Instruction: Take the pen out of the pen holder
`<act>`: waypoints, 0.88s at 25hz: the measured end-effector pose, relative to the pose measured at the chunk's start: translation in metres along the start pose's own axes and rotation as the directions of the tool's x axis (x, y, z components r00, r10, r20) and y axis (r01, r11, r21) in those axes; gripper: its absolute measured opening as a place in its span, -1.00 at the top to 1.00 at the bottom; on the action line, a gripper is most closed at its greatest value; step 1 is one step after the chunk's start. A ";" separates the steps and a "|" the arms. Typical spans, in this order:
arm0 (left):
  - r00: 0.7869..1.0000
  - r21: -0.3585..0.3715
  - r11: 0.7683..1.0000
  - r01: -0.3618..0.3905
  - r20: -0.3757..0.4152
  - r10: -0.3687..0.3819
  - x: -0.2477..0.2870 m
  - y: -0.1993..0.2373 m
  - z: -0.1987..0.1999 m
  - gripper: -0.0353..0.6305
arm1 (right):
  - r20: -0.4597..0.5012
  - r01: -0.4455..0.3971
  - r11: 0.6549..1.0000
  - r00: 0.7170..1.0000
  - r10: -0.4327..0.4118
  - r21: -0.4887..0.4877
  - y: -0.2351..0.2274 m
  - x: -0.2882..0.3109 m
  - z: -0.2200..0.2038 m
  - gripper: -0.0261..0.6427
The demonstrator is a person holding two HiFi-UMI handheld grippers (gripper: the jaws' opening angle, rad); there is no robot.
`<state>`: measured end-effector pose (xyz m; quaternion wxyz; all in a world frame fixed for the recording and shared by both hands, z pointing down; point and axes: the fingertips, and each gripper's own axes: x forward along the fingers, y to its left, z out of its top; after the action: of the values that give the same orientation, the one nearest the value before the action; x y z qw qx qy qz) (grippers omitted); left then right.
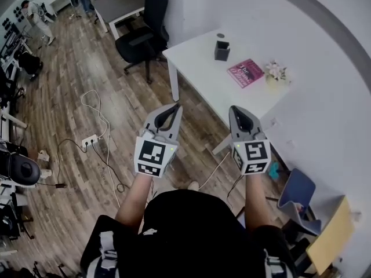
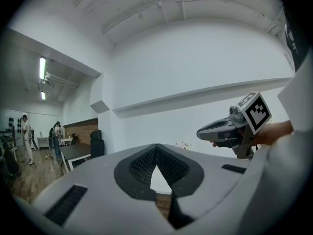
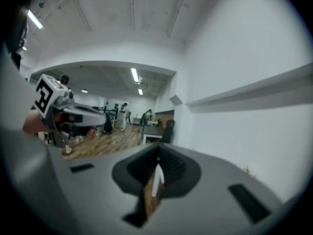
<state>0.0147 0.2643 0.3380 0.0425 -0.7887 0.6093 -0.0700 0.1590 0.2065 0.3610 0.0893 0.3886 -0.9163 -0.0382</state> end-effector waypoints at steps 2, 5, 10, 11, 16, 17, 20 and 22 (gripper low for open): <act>1.000 -0.001 1.000 -0.005 -0.010 0.005 0.008 -0.003 -0.004 0.83 | -0.001 -0.010 1.000 1.000 0.010 0.001 -0.007 0.004 -0.004 0.82; 1.000 -0.020 1.000 -0.011 -0.025 0.010 0.018 -0.005 -0.010 0.83 | -0.002 -0.024 1.000 1.000 0.024 0.005 -0.017 0.010 -0.008 0.82; 0.999 -0.022 0.999 -0.027 -0.040 0.026 0.032 0.000 -0.011 0.82 | -0.011 -0.049 0.999 0.999 0.049 0.010 -0.024 0.025 -0.012 0.82; 0.999 -0.022 0.999 -0.030 -0.040 0.029 0.035 0.002 -0.011 0.82 | -0.013 -0.054 0.998 0.998 0.054 0.009 -0.024 0.029 -0.012 0.82; 0.998 -0.022 0.999 -0.028 -0.048 0.027 0.055 0.012 -0.018 0.82 | -0.019 -0.063 0.998 0.998 0.063 0.007 -0.032 0.050 -0.015 0.82; 0.998 -0.018 0.999 -0.026 -0.049 0.025 0.060 0.015 -0.019 0.82 | -0.021 -0.062 0.998 0.998 0.063 0.005 -0.035 0.055 -0.017 0.82; 0.998 -0.010 0.999 -0.034 -0.049 0.034 0.074 0.033 -0.023 0.83 | -0.028 -0.060 0.998 0.998 0.060 -0.001 -0.039 0.075 -0.020 0.82; 0.998 -0.010 0.999 -0.042 -0.045 0.041 0.085 0.048 -0.024 0.83 | -0.033 -0.061 0.998 0.998 0.061 -0.005 -0.042 0.091 -0.022 0.82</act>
<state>-0.0138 0.1702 0.3593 0.0259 -0.7743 0.6268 -0.0832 0.1310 0.1120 0.3885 0.1068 0.3606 -0.9260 -0.0317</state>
